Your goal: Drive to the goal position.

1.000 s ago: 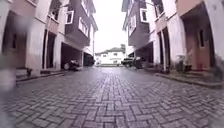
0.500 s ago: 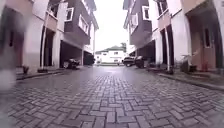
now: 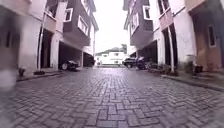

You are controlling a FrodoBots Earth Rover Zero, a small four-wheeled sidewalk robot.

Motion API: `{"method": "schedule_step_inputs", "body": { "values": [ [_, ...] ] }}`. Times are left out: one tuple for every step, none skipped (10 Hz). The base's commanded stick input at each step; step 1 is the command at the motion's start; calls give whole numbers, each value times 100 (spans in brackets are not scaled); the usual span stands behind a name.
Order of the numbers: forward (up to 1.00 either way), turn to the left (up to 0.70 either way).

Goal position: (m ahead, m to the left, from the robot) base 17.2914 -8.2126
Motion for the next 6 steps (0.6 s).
{"method": "schedule_step_inputs", "body": {
  "values": [
    [70, 0],
    [70, 0],
    [70, 0],
    [70, 0],
    [70, 0],
    [70, 0]
  ]
}}
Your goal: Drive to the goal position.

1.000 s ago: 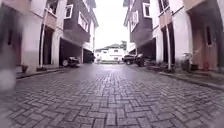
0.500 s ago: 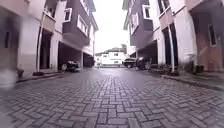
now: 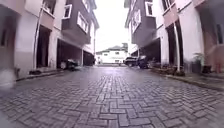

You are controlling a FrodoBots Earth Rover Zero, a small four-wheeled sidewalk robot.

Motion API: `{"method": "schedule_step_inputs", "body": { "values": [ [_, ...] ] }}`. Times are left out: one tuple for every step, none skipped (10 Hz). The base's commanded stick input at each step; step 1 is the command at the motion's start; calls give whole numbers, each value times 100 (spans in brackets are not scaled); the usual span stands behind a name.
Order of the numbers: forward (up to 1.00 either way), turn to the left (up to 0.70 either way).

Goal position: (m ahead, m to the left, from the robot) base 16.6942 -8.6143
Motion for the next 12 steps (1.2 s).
{"method": "schedule_step_inputs", "body": {
  "values": [
    [70, 0],
    [70, 0],
    [70, 0],
    [70, 0],
    [70, 0],
    [70, 0],
    [70, 0],
    [70, 0],
    [70, 0],
    [70, 0],
    [70, 0],
    [70, 0]
  ]
}}
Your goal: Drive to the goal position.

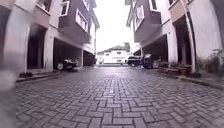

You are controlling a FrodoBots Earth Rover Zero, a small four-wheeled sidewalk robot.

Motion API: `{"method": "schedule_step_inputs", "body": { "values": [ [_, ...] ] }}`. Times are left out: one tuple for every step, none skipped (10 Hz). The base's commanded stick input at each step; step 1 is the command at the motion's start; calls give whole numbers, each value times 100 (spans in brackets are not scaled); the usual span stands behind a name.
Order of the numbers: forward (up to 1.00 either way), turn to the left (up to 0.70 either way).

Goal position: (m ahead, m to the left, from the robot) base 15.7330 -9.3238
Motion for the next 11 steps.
{"method": "schedule_step_inputs", "body": {
  "values": [
    [70, 0],
    [70, 0],
    [70, 0],
    [70, 0],
    [70, 0],
    [70, 0],
    [70, 0],
    [70, 0],
    [70, 0],
    [70, 0],
    [70, 0]
  ]
}}
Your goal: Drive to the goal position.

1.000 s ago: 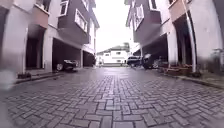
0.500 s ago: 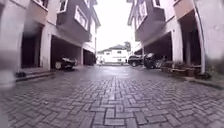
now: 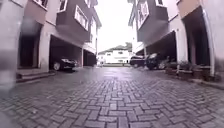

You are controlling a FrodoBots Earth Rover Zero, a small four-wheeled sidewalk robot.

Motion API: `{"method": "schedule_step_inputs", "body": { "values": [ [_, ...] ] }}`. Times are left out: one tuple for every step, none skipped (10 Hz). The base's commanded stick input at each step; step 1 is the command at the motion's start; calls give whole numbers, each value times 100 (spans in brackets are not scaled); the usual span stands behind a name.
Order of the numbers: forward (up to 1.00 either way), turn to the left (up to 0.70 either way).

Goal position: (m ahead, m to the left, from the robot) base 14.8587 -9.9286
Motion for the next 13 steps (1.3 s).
{"method": "schedule_step_inputs", "body": {
  "values": [
    [70, 0],
    [70, 0],
    [70, 0],
    [70, 0],
    [70, 0],
    [70, 0],
    [70, 0],
    [70, 0],
    [70, 0],
    [70, 0],
    [70, 0],
    [70, 0],
    [70, 0]
  ]
}}
